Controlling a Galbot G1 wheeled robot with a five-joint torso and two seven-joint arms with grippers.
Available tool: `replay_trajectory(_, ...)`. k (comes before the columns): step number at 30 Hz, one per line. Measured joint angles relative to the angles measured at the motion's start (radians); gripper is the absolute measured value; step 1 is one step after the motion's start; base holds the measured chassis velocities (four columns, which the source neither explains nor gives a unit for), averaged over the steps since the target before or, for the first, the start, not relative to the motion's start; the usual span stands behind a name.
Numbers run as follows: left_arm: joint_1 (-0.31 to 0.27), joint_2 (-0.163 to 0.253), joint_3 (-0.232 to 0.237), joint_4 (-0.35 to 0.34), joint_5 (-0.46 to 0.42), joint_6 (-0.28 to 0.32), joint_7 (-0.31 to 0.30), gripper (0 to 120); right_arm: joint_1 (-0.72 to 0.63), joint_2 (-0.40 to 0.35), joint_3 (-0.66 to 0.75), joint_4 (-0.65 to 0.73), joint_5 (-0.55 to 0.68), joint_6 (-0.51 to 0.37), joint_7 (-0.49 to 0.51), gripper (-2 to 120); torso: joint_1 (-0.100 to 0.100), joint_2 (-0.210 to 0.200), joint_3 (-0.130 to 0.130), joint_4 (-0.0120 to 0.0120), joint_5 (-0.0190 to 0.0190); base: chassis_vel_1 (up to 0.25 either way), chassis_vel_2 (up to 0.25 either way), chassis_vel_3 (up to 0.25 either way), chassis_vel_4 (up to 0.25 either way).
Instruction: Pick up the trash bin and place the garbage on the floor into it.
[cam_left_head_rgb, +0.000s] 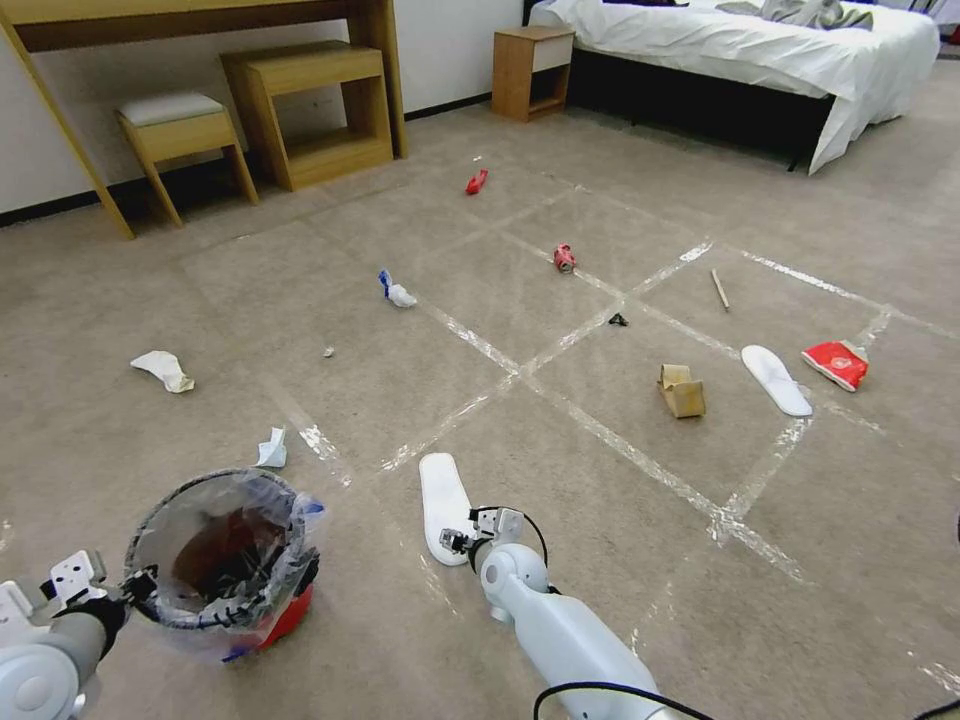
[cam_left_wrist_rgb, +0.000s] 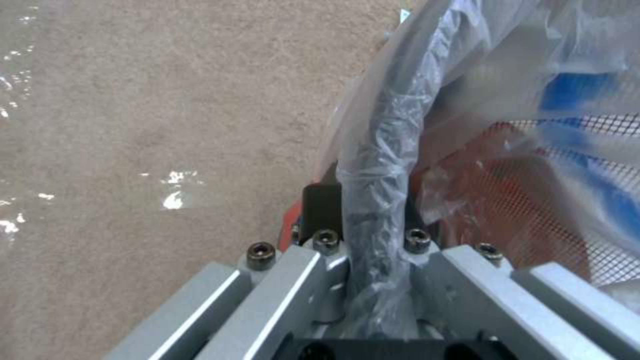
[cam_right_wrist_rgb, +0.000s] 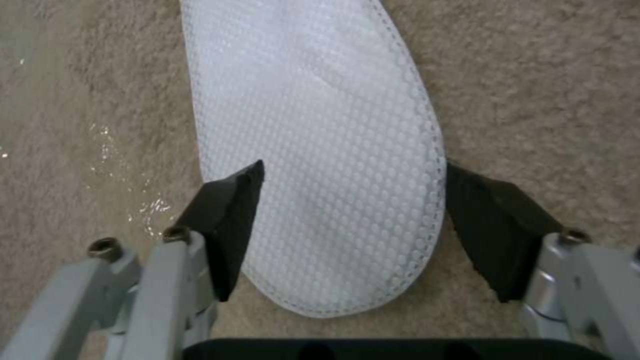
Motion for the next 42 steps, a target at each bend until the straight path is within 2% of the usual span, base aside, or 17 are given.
replay_trajectory(3, -0.002, 0.000, 0.003, 0.000, 0.000, -0.002, 0.000, 1, 0.003, 0.008, -0.008, -0.018, -0.006, 0.011, -0.013, 53, 0.000, 0.000, 0.000, 0.0008, 0.0003, 0.000, 0.000, 0.000, 0.000)
replay_trajectory(6, -0.004, 0.001, 0.006, 0.001, 0.001, -0.003, 0.000, 1, 0.004, 0.013, -0.014, -0.030, -0.012, 0.018, -0.019, 47, 0.000, 0.000, 0.000, 0.0004, 0.0000, 0.000, 0.000, 0.000, 0.000)
replay_trajectory(8, -0.006, -0.001, 0.010, 0.003, 0.004, -0.004, 0.001, 1, 0.004, 0.021, -0.023, -0.036, -0.013, 0.022, -0.029, 45, 0.000, 0.000, 0.000, 0.0014, 0.0014, 0.000, 0.000, 0.000, 0.000)
replay_trajectory(10, -0.006, -0.003, 0.012, 0.004, 0.008, -0.006, 0.002, 1, 0.003, 0.021, -0.026, -0.037, -0.014, 0.023, -0.030, 44, 0.000, 0.000, 0.000, 0.0016, 0.0011, 0.000, 0.000, 0.000, 0.000)
replay_trajectory(14, -0.008, -0.006, 0.015, 0.006, 0.011, -0.006, 0.003, 1, -0.004, 0.021, -0.033, -0.032, -0.015, 0.026, -0.032, 42, 0.000, 0.000, 0.000, 0.0009, 0.0009, 0.000, 0.000, 0.000, 0.000)
replay_trajectory(25, -0.006, -0.006, 0.011, 0.010, 0.014, -0.011, 0.004, 1, -0.023, -0.002, -0.051, -0.003, -0.018, 0.030, -0.035, 42, 0.000, 0.000, 0.000, 0.0011, 0.0010, 0.000, 0.000, 0.000, 0.000)
replay_trajectory(31, -0.003, -0.006, 0.009, 0.008, 0.015, -0.011, 0.004, 1, -0.026, -0.011, -0.056, -0.001, -0.020, 0.047, -0.045, 33, 0.000, 0.000, 0.000, 0.0008, 0.0007, 0.000, 0.000, 0.000, 0.000)
replay_trajectory(34, 0.001, -0.007, 0.009, 0.006, 0.016, -0.011, 0.004, 1, -0.030, -0.015, -0.059, 0.001, -0.022, 0.054, -0.050, 20, 0.000, -0.001, 0.000, 0.0010, 0.0007, 0.000, 0.000, 0.000, 0.000)
replay_trajectory(35, 0.001, -0.007, 0.009, 0.006, 0.016, -0.011, 0.004, 1, -0.030, -0.015, -0.059, 0.001, -0.022, 0.054, -0.050, 20, 0.000, -0.001, 0.000, 0.0010, 0.0007, 0.000, 0.000, 0.000, 0.000)
replay_trajectory(38, 0.002, -0.008, 0.009, 0.004, 0.017, -0.012, 0.004, 1, -0.036, -0.019, -0.060, 0.010, -0.024, 0.058, -0.053, 4, 0.000, -0.001, 0.000, 0.0011, 0.0008, 0.000, 0.000, 0.000, 0.000)
replay_trajectory(42, 0.002, -0.009, 0.011, 0.004, 0.021, -0.013, 0.004, 1, -0.042, -0.025, -0.063, 0.022, -0.024, 0.060, -0.054, 0, 0.000, -0.001, 0.000, 0.0012, 0.0007, 0.000, 0.000, 0.000, 0.000)
